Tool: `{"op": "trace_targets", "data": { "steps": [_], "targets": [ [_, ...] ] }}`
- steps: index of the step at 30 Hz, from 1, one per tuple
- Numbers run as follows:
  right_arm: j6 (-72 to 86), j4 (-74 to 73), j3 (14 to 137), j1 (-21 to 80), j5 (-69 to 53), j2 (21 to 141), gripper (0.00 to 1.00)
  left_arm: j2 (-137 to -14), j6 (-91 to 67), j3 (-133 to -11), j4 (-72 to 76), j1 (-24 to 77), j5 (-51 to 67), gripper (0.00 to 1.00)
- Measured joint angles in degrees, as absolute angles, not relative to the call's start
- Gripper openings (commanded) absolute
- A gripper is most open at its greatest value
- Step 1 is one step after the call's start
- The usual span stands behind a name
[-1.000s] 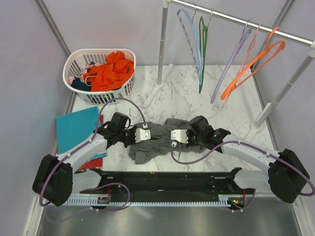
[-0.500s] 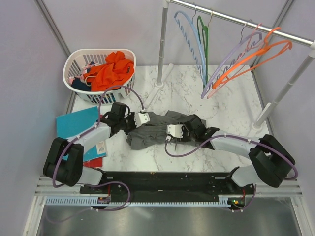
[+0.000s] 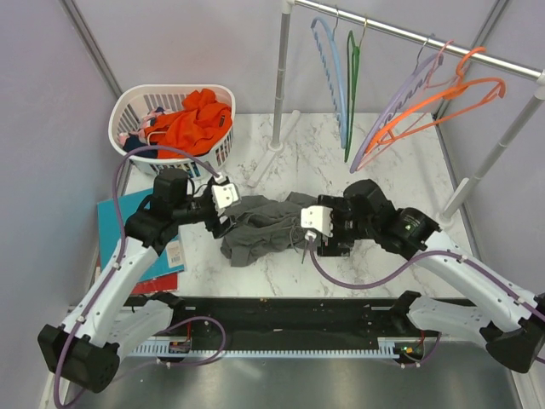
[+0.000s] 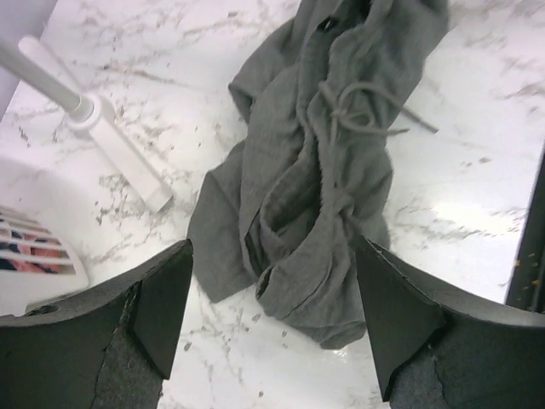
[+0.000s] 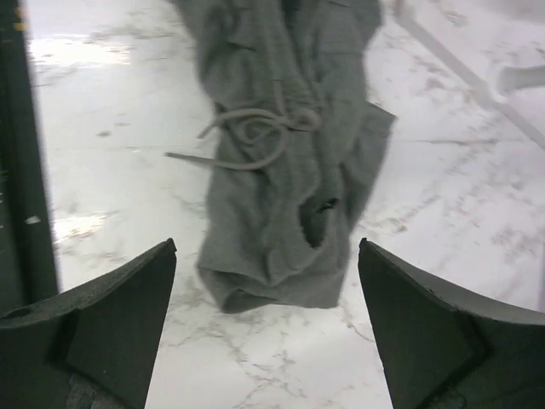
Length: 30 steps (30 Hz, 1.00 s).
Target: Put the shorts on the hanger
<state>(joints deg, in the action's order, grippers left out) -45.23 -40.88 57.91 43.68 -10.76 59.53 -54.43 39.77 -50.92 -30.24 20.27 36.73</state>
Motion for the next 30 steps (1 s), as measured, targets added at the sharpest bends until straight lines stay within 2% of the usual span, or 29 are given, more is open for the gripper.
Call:
{"op": "trace_targets", "data": {
  "steps": [4, 8, 12, 16, 21, 25, 30],
  "targets": [
    [-46.04, -50.33, 59.02, 45.65, -18.46, 59.0, 0.93, -53.84, 36.69, -51.94, -31.38, 20.29, 40.14, 0.85],
    [-44.03, -54.7, 59.94, 51.0, -20.67, 60.05, 0.92, -53.89, 33.67, -51.94, -32.73, 20.27, 41.04, 0.85],
    [-36.16, -53.39, 69.43, 55.94, -19.4, 63.31, 0.88, -51.96, 29.02, -51.94, -32.71, 20.27, 41.1, 0.85],
    [-24.32, -44.01, 85.47, 56.23, -12.12, 67.37, 0.84, -49.23, 24.62, -51.94, -31.35, 20.27, 40.91, 0.86],
    [-13.89, -36.21, 97.38, 56.18, 0.01, 69.63, 0.83, -45.76, 18.9, -52.77, -26.26, 20.32, 38.59, 0.86],
    [-5.89, -31.29, 104.81, 53.25, 14.28, 72.66, 0.89, -45.19, 14.76, -55.57, -21.58, 20.32, 36.07, 0.86],
    [4.49, -30.04, 108.73, 45.12, 24.14, 77.71, 0.93, -44.77, 10.17, -56.6, -17.1, 20.32, 36.03, 0.86]
  ]
}}
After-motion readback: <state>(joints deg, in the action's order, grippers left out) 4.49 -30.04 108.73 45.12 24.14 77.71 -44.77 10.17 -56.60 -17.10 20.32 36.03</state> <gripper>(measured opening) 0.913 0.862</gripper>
